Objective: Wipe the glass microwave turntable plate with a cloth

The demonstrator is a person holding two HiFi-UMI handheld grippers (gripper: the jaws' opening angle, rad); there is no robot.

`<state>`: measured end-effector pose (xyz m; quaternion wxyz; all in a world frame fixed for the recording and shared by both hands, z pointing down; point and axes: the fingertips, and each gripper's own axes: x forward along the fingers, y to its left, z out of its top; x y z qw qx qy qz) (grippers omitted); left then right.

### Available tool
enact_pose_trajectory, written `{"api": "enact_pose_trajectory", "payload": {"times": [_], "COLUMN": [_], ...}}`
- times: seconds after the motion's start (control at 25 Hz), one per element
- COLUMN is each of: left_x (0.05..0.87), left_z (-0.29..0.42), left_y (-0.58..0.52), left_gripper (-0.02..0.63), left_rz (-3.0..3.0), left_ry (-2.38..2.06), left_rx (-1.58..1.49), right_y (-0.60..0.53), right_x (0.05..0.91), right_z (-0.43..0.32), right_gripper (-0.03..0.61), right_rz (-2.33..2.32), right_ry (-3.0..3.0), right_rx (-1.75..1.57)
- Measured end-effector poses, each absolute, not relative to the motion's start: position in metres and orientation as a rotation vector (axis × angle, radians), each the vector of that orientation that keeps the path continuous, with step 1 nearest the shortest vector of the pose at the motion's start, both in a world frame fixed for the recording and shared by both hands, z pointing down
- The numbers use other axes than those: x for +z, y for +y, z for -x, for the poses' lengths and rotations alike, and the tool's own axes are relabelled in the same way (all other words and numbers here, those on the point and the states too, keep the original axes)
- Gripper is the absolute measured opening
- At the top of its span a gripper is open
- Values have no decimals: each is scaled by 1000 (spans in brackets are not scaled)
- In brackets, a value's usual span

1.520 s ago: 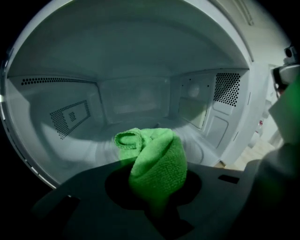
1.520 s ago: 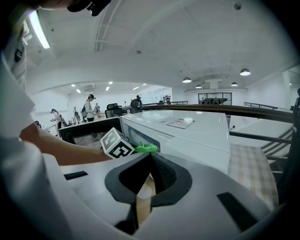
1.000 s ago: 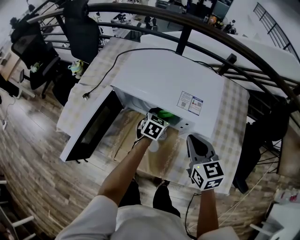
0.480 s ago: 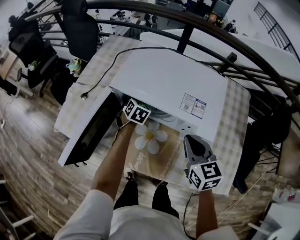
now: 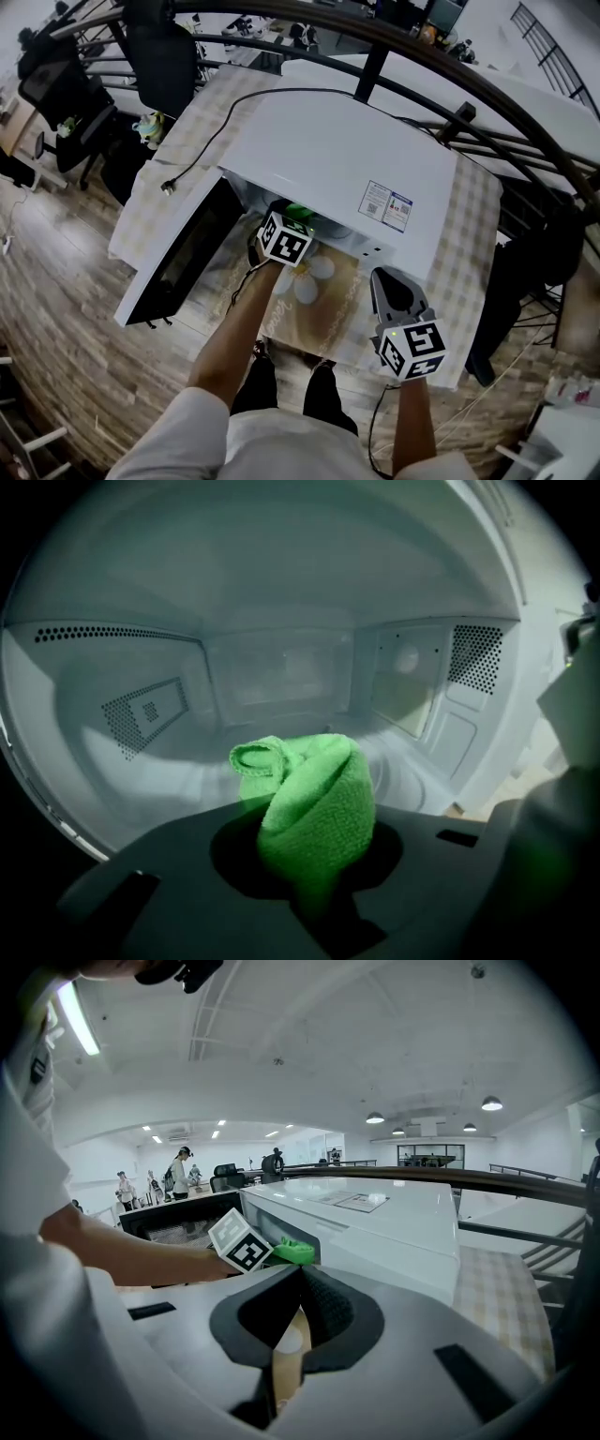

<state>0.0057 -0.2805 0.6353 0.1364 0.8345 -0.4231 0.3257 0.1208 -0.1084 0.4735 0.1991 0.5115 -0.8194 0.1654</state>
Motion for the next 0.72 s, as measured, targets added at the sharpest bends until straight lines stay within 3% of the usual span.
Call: {"api": "enact_pose_trajectory", "payload": {"times": [0.4, 0.72], "left_x": [625, 559], "left_z": [-69, -24], "left_y": [-238, -194], "left_gripper": [78, 80], "left_rz": [-2478, -2516], "left_ry": [-1019, -1152], "left_rx": [808, 711], "right_y": [-87, -91], "right_x": [459, 391], "right_z": [-139, -141], "right_gripper": [15, 15], "right_rz": [-1482, -1535], "right_ry": [-2275, -2333], "right_rx": [444, 290]}}
